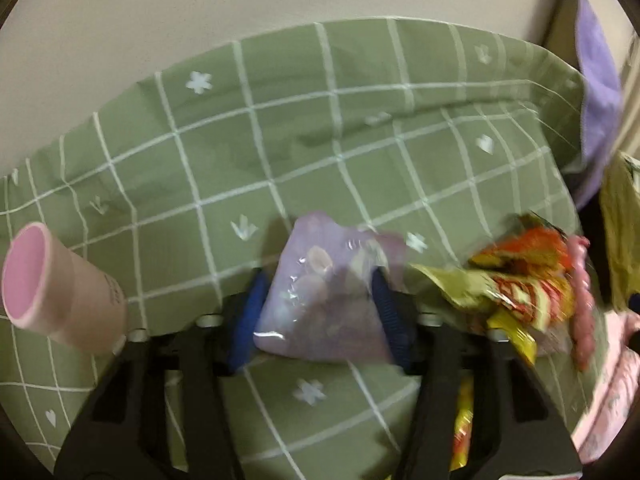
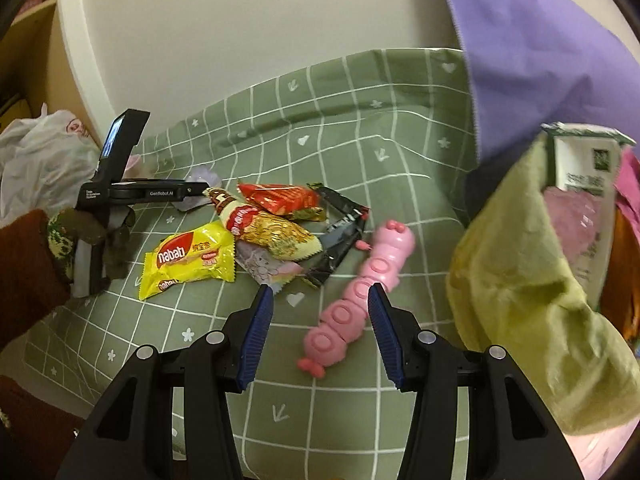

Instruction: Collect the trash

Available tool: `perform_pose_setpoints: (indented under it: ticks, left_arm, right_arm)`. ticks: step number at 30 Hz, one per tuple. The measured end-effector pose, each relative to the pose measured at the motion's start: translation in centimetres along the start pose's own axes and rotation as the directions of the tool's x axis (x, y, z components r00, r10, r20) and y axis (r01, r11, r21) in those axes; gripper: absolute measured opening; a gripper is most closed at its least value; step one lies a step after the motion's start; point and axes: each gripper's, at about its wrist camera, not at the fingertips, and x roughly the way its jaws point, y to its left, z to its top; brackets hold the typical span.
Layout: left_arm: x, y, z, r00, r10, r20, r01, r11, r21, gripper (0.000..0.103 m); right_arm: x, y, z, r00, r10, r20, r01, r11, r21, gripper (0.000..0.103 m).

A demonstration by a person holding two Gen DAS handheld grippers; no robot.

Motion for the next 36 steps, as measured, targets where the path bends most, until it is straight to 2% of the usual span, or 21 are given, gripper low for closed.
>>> perform_pose_setpoints:
  ticks: [2,3,7,10,15,18,22,25,26,28,31,33,35,36]
  left_arm:
    - [-0.1,-0.5,-0.7,1.0,-0.006,-0.021,0.005,1.0,-0.027,0.01]
    - [-0.3,-0.4,-1.0,1.0,-0.016,-0.023,0.015,0.999,-0.041,0.008]
    - [-2.0,-0.3,-2.6,1.0,-0.011,0.007,0.012,0.994,-0.112,0.004]
    - [-4.1,0.0,-3.8,0.998,-0.034,0.048,0.042,0.984,-0.175,0.002]
    - [-7.8,0.2,-5.8,0.992,-0.066,0.111,0.095,0.953,-0.286,0.002]
    - [-9.6,0.4,-6.8,0.99,-0.08,0.116,0.112,0.947,-0.303,0.002]
    - [-10.7,0.0,-8.2,0.994,-0.05,0.099,0.076,0.957,-0.279,0.002]
    - [-11.6,0.4,-9.2,0.994,-0.032,0.101,0.062,0.948,-0.313,0.002]
    - [-11.6,0.5,-9.4,0.995,-0.02,0.1,0.052,0.945,-0.324,0.004]
    - [-11.8,1.1,-10.0,0.995,0.004,0.095,0.031,0.932,-0.361,0.012]
    - [-12.1,1.9,-10.9,0.996,0.015,0.09,0.022,0.915,-0.402,0.019]
    - [-12.5,2.4,-11.4,0.995,0.012,0.103,0.032,0.908,-0.417,0.025]
    - [-13.0,2.9,-11.9,0.991,-0.01,0.13,0.065,0.902,-0.427,0.038]
    - [-13.0,3.1,-12.1,0.99,-0.034,0.135,0.089,0.899,-0.429,0.041]
  right_arm:
    - [0.3,0.2,0.3,1.0,0.009,0.003,-0.009,1.0,-0.005,0.046]
    - [0.5,0.3,0.5,1.0,0.009,0.004,-0.009,1.0,-0.007,0.046]
    - [0.9,0.4,0.6,0.999,0.037,-0.001,-0.037,0.999,-0.013,0.046]
    - [1.6,0.3,0.4,0.997,0.07,-0.033,-0.07,0.998,-0.007,0.046]
    - [1.6,-0.5,-0.1,0.995,0.091,-0.034,-0.091,0.996,0.013,0.046]
    - [2.0,-0.6,0.5,0.995,0.093,-0.032,-0.093,0.995,-0.02,0.046]
    - [3.2,-0.9,2.4,0.992,0.124,-0.018,-0.124,0.991,-0.041,0.046]
    - [4.8,-1.4,4.3,0.99,0.142,-0.003,-0.142,0.99,-0.015,0.046]
    - [5.4,-1.5,4.9,0.99,0.138,0.005,-0.138,0.99,-0.005,0.046]
    - [6.5,-1.8,5.7,0.998,0.062,0.015,-0.062,0.998,0.001,0.046]
    - [9.2,-2.2,6.1,0.998,-0.041,-0.044,0.041,0.999,-0.007,0.041]
    - [10.5,-2.9,5.8,0.996,-0.011,-0.087,0.012,1.0,0.014,0.035]
    - [11.1,-2.9,5.6,0.995,0.001,-0.101,-0.001,1.0,0.004,0.026]
    - [10.9,-2.8,5.6,0.995,0.023,-0.097,-0.023,1.0,0.007,0.02]
